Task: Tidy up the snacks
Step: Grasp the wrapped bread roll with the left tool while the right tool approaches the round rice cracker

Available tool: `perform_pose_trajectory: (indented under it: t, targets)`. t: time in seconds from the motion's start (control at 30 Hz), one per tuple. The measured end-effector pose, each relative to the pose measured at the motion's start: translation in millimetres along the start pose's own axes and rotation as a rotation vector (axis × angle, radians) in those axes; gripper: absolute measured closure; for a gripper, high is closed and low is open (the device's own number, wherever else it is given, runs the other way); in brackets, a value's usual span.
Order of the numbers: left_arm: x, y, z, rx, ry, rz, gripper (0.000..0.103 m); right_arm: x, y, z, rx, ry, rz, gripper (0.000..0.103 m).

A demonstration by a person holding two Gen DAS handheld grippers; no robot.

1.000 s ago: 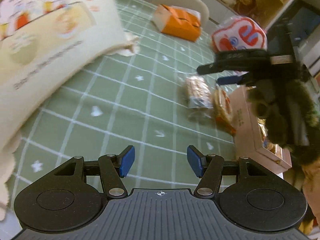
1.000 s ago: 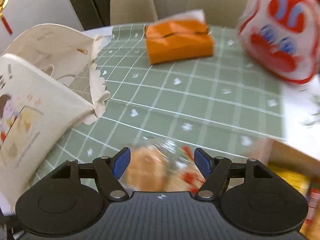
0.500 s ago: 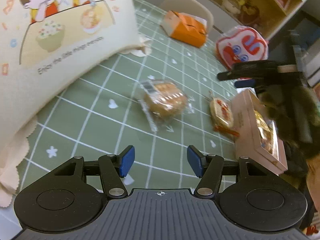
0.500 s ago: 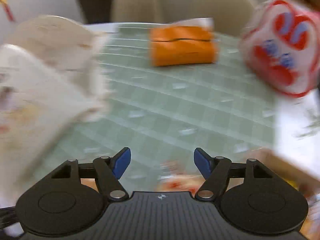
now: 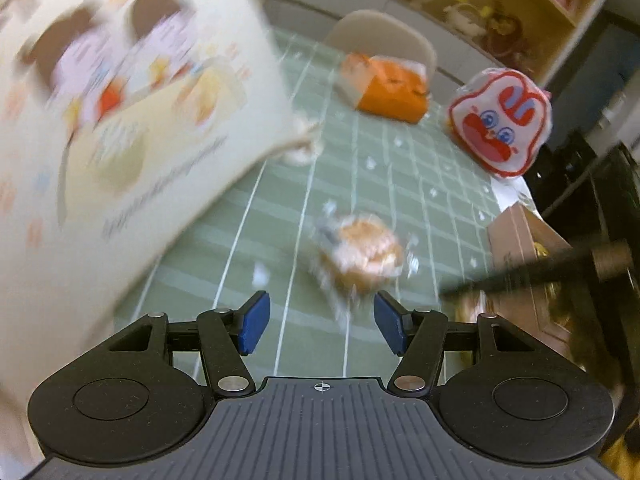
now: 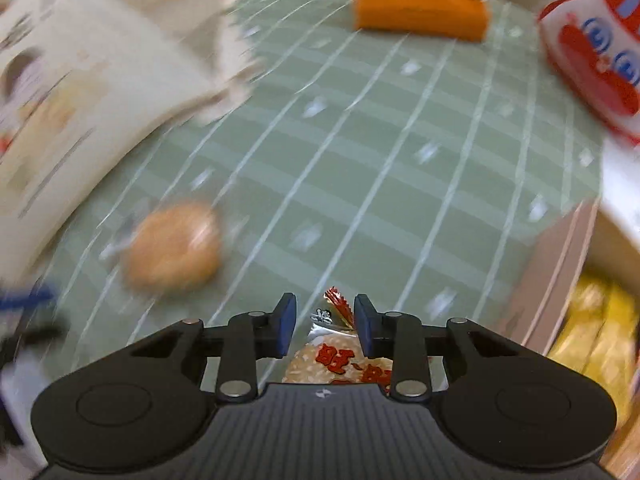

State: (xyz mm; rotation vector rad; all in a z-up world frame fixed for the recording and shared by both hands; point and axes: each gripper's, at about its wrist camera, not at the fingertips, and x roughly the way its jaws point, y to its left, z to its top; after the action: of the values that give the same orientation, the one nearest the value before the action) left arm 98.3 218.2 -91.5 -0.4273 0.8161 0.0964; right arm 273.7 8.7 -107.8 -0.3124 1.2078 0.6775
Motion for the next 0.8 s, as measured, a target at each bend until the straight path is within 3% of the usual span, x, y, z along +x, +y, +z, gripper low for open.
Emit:
perform_pose_trajectory:
  t: [0.1, 0.23, 0.33, 0.43, 0.57, 0.67, 0.73, 0.8]
  targets:
    - [17, -16, 25, 0.100, -0.032, 0.003, 0.040, -7, 17, -36, -0.003, 0.020, 0.075, 0.071]
    - [50, -34, 46, 0.174, -0.031, -0.005, 0.040, -21, 35, -88, -0.049, -0.037, 0.049, 0.071]
    - [73, -43, 47, 0.236, 0.010, 0.001, 0.041, -35, 33, -119, -0.043, -0.082, 0.004, 0.062]
    - [81, -50, 36, 0.287, 0.065, -0.004, 0.046, -49, 26, -140, -0.013, -0.128, -0.032, 0.051]
    - [64, -65, 10, 0.377, 0.096, -0.020, 0.046, -70, 14, -160, 0.043, -0.192, -0.061, 0.040]
    - [50, -76, -14, 0.424, 0.134, -0.032, 0.045, -76, 9, -172, 0.061, -0.214, -0.075, 0.037]
    - [45, -85, -29, 0.472, 0.152, 0.006, 0.045, -79, 4, -181, 0.075, -0.215, -0.077, 0.037]
    - [40, -87, -37, 0.442, 0.166, 0.026, 0.045, -79, -1, -189, 0.098, -0.212, -0.075, 0.037]
